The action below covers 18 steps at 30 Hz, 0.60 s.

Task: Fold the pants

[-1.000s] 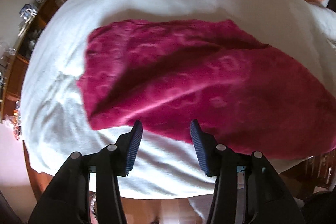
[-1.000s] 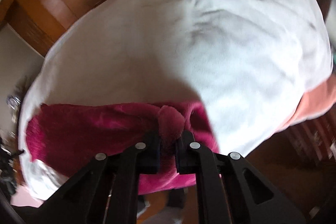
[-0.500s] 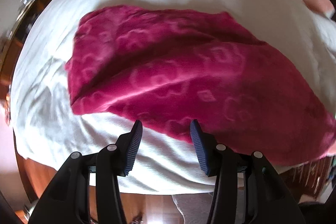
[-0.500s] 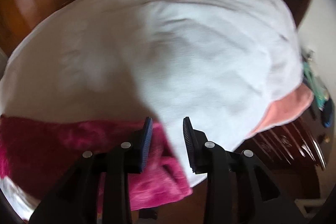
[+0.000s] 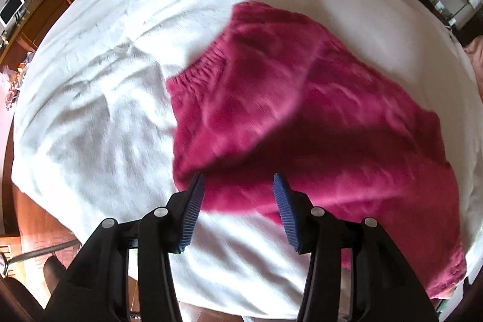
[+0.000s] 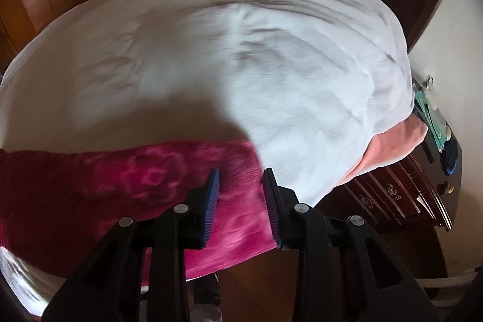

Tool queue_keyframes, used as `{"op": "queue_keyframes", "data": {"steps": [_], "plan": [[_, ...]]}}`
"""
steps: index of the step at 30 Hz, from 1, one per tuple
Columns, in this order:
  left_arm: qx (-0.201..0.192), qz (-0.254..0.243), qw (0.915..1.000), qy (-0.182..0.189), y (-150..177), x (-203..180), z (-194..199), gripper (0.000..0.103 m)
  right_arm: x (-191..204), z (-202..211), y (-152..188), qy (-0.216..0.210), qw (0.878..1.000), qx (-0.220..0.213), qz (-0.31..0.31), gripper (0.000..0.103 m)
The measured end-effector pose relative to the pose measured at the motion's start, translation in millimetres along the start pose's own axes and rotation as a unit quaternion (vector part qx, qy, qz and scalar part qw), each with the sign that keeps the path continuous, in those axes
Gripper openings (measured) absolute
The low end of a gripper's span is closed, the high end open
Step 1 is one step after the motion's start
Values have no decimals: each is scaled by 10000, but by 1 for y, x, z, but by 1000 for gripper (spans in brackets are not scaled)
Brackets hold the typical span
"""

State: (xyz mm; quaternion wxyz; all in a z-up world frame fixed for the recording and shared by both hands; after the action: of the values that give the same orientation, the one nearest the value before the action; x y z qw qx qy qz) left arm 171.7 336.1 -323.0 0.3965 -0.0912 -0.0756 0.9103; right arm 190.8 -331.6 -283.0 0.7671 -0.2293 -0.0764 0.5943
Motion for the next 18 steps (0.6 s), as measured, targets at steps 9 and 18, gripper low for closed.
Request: {"op": "queue_keyframes", "data": {"steps": [9,18], "plan": [[300,-180,9989,316,-61,5,-52,56,81,30,-6,8,9990,4,437,31],[120,-682,9975,102,-108,-11,-85,18,138,44,7,29,9980,187,609,31]]}}
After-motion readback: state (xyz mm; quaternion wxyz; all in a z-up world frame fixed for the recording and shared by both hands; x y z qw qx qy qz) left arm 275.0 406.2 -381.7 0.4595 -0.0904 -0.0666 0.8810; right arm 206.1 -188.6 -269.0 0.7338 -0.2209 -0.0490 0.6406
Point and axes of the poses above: each gripper's, at about its wrist camera, not at the fingertips, and z roughly against the way its jaws point, x to its left, y to its underside, the point moved 6 cm from there along -z, roughly the way its jaws point, and after that the axes turned 11 degrees about z, right-handed, at the moved point
